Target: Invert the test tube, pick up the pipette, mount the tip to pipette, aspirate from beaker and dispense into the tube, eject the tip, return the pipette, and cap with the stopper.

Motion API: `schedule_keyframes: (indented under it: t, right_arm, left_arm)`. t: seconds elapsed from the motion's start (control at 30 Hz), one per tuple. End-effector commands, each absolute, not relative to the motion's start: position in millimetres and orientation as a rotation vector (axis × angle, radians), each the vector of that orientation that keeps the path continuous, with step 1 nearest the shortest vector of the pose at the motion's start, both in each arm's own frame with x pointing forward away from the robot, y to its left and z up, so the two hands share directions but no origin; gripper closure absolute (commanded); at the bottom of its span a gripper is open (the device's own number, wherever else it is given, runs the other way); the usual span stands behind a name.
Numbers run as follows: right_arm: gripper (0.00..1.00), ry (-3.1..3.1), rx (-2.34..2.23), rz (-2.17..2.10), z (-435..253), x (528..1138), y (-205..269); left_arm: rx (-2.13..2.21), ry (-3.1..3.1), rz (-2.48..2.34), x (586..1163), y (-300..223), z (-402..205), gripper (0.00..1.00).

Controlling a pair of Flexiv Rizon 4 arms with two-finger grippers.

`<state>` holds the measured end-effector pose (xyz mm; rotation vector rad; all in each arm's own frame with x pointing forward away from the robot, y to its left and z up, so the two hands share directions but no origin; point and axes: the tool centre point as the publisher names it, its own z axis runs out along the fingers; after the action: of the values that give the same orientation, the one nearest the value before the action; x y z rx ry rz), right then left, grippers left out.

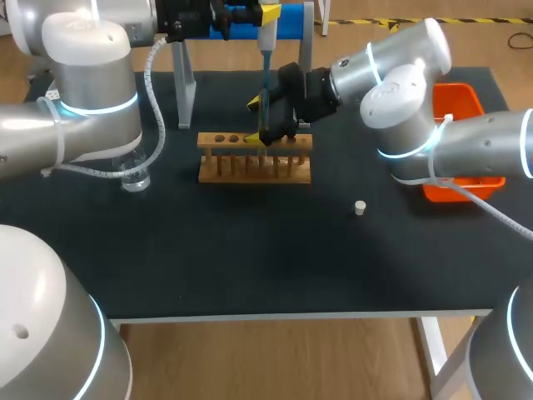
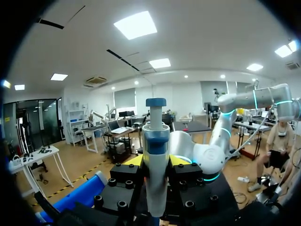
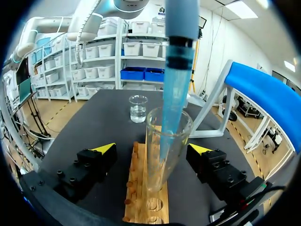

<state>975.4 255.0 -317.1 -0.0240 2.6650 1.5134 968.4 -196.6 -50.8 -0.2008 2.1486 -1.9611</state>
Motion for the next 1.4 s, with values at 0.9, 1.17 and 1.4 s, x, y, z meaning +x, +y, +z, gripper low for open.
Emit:
schedule_keyframes:
  t: [0.9, 1.17, 1.4]
  right_arm:
    - [0.0, 2.669, -0.026, 1.512, -316.2, 975.9, 254.1]
    - [0.0, 2.669, -0.026, 1.512, -316.2, 975.9, 254.1]
    - [0.0, 2.669, -0.026, 1.512, -316.2, 975.9, 254.1]
  left_arm:
    - [-0.172, 2.138, -1.91, 961.7, -200.2, -25.2, 1.0]
    - [-0.158, 2.135, -1.891, 959.4, -199.8, -16.0, 1.0]
    - [-0.138, 2.124, -1.872, 955.5, -200.4, -4.0, 1.0]
